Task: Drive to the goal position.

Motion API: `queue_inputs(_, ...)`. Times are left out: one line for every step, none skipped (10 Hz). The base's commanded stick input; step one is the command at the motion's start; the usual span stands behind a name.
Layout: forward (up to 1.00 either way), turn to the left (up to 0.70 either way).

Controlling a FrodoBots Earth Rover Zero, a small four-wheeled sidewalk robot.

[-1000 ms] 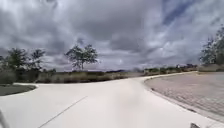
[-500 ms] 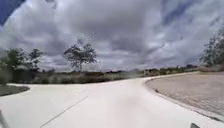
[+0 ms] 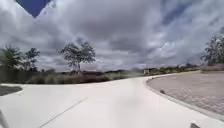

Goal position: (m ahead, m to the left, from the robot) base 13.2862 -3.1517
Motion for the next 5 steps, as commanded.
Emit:
queue_inputs(0.70, 0.01)
queue_inputs(0.70, 0.01)
queue_inputs(0.70, 0.01)
queue_inputs(0.70, 0.01)
queue_inputs(0.70, 0.01)
